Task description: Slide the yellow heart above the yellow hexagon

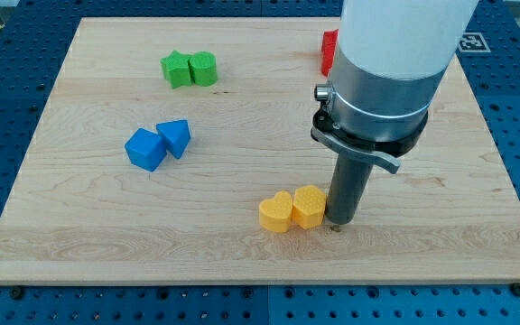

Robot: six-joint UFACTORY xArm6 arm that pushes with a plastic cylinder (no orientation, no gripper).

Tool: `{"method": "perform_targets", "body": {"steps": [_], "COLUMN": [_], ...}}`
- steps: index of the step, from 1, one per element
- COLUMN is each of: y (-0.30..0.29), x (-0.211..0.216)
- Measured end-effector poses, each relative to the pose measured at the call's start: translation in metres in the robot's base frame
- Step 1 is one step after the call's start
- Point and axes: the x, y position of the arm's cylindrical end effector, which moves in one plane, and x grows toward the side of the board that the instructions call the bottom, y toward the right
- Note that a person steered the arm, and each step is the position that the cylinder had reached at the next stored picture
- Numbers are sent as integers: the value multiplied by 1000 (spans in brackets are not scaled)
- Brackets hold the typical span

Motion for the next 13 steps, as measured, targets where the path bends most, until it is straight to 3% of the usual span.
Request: {"method": "perform_targets", "body": {"steps": [2, 4, 6, 8, 9, 10, 11, 13], "y": [2, 19, -56, -115, -75, -73, -66, -113], "x": [10, 62, 62, 33, 25, 0, 1, -27]}}
